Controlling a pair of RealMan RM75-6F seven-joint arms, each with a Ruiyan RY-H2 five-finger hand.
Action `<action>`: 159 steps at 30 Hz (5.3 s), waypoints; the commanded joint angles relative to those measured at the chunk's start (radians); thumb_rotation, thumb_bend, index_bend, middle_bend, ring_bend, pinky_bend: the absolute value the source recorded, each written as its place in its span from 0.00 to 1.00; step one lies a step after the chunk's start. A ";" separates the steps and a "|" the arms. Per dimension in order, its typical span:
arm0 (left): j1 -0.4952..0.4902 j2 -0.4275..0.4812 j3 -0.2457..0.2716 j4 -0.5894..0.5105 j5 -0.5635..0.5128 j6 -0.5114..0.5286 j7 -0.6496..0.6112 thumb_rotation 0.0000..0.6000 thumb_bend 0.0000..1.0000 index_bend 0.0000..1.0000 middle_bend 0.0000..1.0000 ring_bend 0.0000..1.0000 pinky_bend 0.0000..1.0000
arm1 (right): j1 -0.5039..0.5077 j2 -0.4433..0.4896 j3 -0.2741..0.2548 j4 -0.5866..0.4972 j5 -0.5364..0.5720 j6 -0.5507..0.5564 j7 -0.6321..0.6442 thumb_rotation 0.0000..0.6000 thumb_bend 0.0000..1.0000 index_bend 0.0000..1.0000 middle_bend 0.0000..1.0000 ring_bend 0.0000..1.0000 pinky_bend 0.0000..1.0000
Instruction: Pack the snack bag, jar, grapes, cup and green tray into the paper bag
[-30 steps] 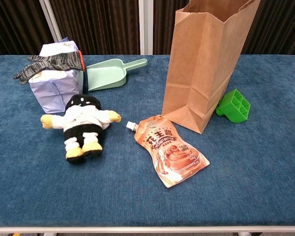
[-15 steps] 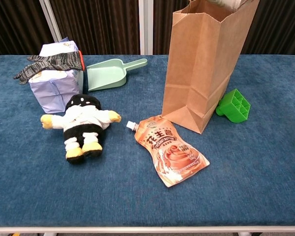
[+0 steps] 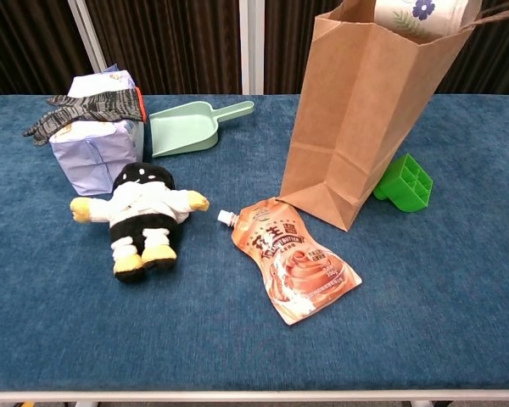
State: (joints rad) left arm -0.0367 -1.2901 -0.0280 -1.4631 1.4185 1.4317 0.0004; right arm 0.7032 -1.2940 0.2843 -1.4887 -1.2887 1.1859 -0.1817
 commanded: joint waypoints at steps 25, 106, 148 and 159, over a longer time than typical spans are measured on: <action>0.000 -0.001 0.000 0.005 0.018 0.018 -0.007 1.00 0.12 0.37 0.29 0.21 0.22 | -0.256 0.258 -0.140 -0.140 -0.114 0.090 0.290 1.00 0.04 0.28 0.42 0.23 0.40; 0.004 0.003 0.007 0.007 0.025 0.020 -0.019 1.00 0.11 0.37 0.29 0.21 0.22 | -0.073 0.162 -0.056 -0.407 -0.413 0.115 0.285 1.00 0.32 0.55 0.49 0.30 0.51; 0.007 0.006 0.003 0.003 0.014 0.017 -0.016 1.00 0.12 0.37 0.29 0.21 0.22 | -0.073 0.147 0.025 -0.266 -0.103 0.118 0.171 1.00 0.20 0.03 0.21 0.03 0.12; -0.007 0.014 -0.012 -0.008 0.022 0.025 0.001 1.00 0.12 0.37 0.29 0.21 0.22 | -0.378 0.286 -0.172 -0.234 -0.295 0.390 0.349 1.00 0.22 0.33 0.40 0.24 0.38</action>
State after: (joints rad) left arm -0.0433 -1.2763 -0.0391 -1.4709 1.4399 1.4559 0.0013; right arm 0.3810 -1.0415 0.1639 -1.7453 -1.5394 1.5384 0.1176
